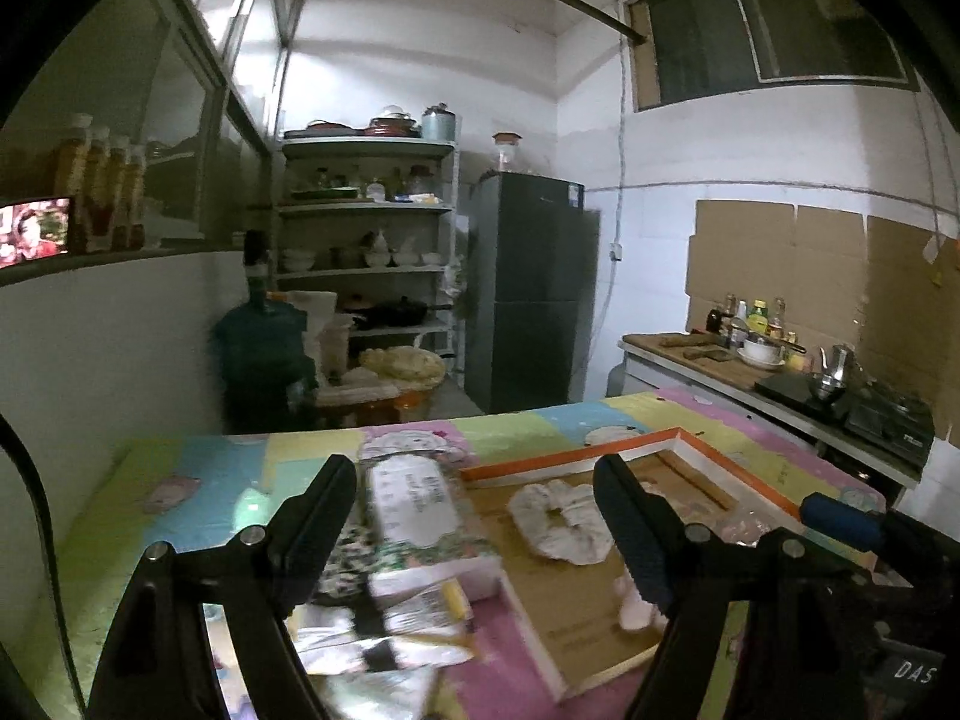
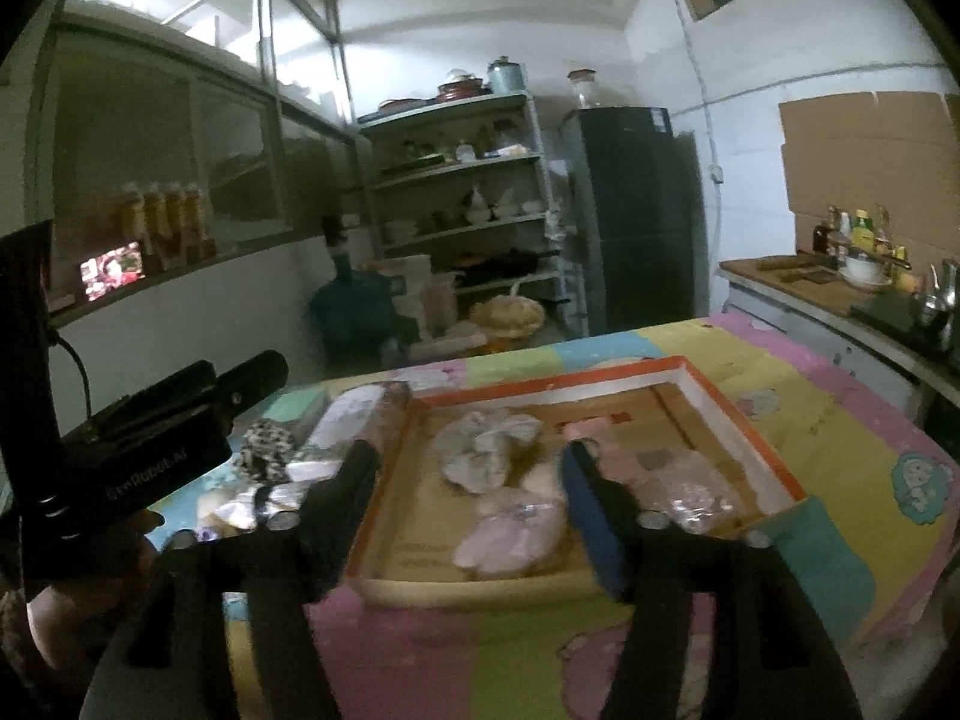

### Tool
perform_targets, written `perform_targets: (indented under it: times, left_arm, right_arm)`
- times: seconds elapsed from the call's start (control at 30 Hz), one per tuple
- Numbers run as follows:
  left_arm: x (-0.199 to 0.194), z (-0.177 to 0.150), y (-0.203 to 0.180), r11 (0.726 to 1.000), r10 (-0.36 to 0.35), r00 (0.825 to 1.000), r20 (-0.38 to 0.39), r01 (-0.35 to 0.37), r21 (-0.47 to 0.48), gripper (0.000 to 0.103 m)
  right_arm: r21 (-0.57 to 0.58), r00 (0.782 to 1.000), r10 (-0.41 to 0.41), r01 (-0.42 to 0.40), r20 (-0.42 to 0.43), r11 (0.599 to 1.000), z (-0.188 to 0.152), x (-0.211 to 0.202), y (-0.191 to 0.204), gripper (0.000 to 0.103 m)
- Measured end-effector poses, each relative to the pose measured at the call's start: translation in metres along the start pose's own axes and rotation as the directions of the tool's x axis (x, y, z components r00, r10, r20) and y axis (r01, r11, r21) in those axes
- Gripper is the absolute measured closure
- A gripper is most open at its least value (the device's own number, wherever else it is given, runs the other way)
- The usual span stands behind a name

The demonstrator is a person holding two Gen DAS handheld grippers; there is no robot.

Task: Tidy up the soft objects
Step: 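Move both tools back toward the remaining pile, then grasp the purple-dress teddy bear with the left tool while the right tool grasps a taped package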

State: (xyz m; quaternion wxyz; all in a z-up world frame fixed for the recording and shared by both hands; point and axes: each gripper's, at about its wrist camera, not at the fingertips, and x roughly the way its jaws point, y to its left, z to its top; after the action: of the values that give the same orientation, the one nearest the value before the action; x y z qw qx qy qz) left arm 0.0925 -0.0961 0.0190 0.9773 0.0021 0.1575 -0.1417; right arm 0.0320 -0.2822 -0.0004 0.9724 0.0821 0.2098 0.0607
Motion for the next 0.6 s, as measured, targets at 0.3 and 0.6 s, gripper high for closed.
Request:
perform_targets:
  times: [0.3,0.6]
  left_arm:
    - [-0.031,-0.006,0.031,1.0,0.027,0.999,0.018,-0.027,-0.011,0.021]
    - [-0.056,-0.016,0.062,0.997,0.067,0.997,0.021,-0.067,-0.03,0.021]
  right_arm:
    - [-0.025,0.999,0.05,-0.051,-0.018,0.998,-0.006,-0.001,0.033,0.03]
    - [-0.042,0.994,0.099,-0.1,-0.038,0.994,-0.012,0.003,0.066,0.029]
